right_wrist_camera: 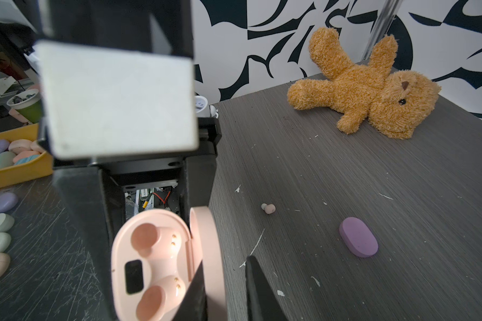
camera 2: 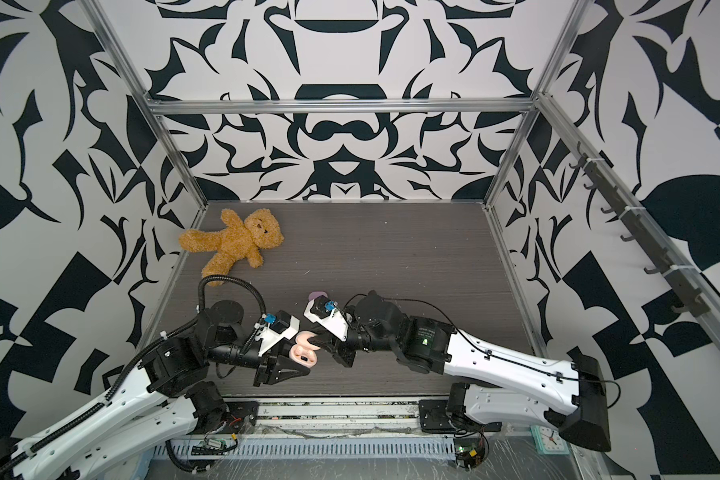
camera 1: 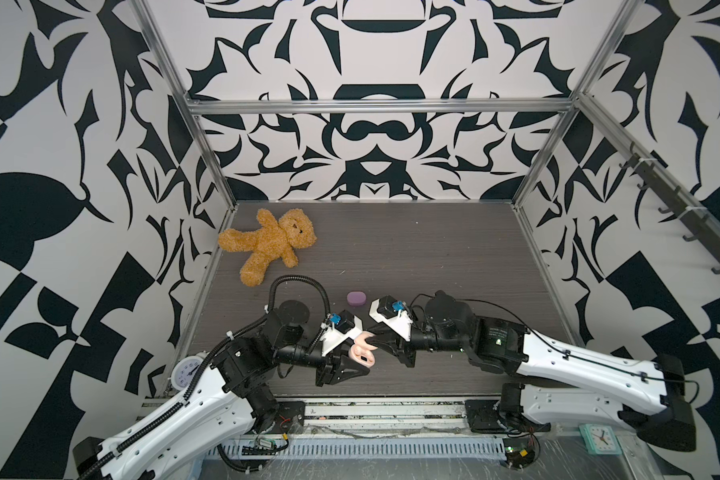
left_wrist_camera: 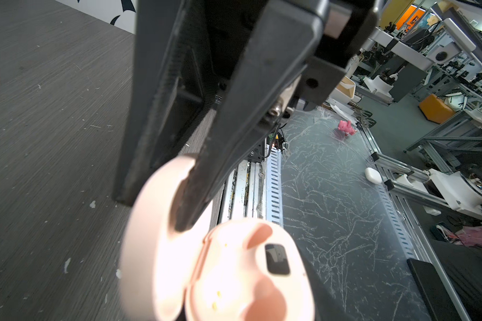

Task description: Insert the wireless bluetooth earbuds into the charging case

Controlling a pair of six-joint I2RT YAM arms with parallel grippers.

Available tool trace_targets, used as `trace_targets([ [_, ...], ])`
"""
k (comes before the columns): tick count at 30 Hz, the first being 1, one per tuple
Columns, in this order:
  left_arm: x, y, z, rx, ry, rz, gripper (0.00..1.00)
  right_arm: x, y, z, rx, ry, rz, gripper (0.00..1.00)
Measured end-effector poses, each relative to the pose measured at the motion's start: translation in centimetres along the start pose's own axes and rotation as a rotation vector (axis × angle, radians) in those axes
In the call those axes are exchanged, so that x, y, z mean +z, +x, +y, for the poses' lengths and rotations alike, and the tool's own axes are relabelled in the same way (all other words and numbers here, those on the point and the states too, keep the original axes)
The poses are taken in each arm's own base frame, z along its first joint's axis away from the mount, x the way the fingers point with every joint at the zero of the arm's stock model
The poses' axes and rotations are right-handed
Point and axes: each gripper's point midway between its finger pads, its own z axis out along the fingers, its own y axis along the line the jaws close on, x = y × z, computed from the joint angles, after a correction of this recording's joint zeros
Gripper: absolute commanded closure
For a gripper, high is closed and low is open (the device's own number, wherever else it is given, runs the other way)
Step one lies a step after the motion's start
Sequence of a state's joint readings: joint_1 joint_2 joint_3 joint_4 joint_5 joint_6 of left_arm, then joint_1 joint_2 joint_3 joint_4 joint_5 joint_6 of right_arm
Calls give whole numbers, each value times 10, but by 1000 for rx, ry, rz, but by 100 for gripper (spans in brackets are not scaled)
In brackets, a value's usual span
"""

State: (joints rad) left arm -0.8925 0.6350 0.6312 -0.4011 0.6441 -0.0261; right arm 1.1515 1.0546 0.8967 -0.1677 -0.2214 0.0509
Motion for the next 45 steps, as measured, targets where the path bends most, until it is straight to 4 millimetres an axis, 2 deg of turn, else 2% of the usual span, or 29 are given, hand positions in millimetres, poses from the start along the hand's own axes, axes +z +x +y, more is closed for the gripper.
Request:
trace_targets([
  [4,-1,-1,3,3,-19,-4,98,0,0,2,0,-10,1,90],
  [5,-1,-1,2,4,-19,-5,88,0,0,2,-3,-11,1,94],
  [6,-1,-1,3,5,-23,-8,69,0,0,2,-3,-11,2,98],
  [7,-1,-2,3,7,-26,-10,56,0,0,2,-7,-14,3,100],
  [11,-1,-5,6,10,-42,-21,26,-1,-1,3,-10,-18,4,100],
  [14,-1,-5,8,11,-52,-25,9,-1,-1,4,-12,-20,6,100],
  [16,0,-4,9,12,-56,-27,2,-1,0,4,-16,-20,8,100],
  [21,0,-1,11,16,-62,-28,1,-3,2,0,-50,0,23,100],
  [27,-6,-5,9,39,-81,-62,1,-14,-2,-18,-121,98,9,100],
  [31,-13,-13,8,61,-106,-107,1,-15,0,-49,-122,173,26,100],
  [35,-29,-30,11,100,-186,-203,1,-8,13,-82,-121,227,79,100],
  [39,-56,-43,29,120,-361,-332,1,8,32,-97,-148,235,159,100],
  [45,-104,-53,80,42,-733,-457,1,29,49,-116,-204,248,255,100],
])
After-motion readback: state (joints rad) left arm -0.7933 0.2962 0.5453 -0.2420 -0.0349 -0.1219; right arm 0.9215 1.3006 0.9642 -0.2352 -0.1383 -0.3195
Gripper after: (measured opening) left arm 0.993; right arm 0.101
